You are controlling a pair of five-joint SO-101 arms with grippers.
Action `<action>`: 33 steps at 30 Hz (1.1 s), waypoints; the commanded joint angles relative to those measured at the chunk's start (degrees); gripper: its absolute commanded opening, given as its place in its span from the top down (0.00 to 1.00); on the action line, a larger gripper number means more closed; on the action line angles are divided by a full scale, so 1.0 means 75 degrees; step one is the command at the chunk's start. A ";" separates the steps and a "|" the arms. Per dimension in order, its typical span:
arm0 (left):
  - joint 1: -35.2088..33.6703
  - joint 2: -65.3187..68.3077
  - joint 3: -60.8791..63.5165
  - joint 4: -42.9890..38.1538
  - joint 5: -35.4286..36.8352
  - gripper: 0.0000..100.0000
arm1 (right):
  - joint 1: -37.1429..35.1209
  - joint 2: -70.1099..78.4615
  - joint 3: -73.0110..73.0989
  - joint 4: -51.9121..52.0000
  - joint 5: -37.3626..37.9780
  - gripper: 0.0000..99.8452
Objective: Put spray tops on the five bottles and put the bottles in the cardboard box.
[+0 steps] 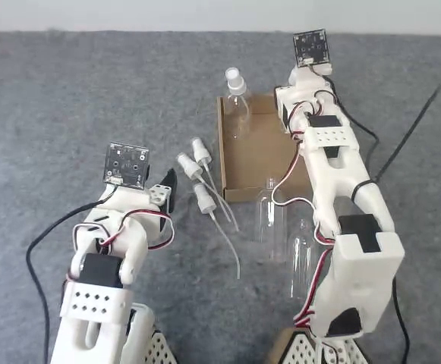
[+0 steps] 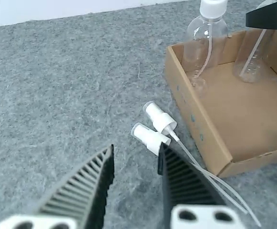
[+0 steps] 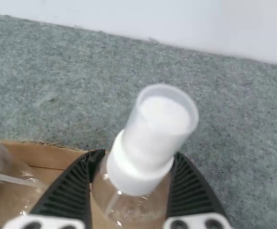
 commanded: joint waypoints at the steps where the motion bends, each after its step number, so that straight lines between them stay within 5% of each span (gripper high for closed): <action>1: -0.0023 -0.0012 -0.0064 -0.0211 0.0059 0.86 | 0.0018 -0.0111 -0.0340 -0.0170 -0.0059 0.99; 26: -0.0023 -0.0012 -0.0064 -0.0211 0.0023 0.86 | 0.0006 -0.0158 -0.0352 -0.0170 -0.0047 0.99; 33: -0.0023 -0.0012 -0.0064 -0.0211 0.0023 0.86 | -0.0006 -0.0170 -0.0387 0.0205 -0.0047 0.83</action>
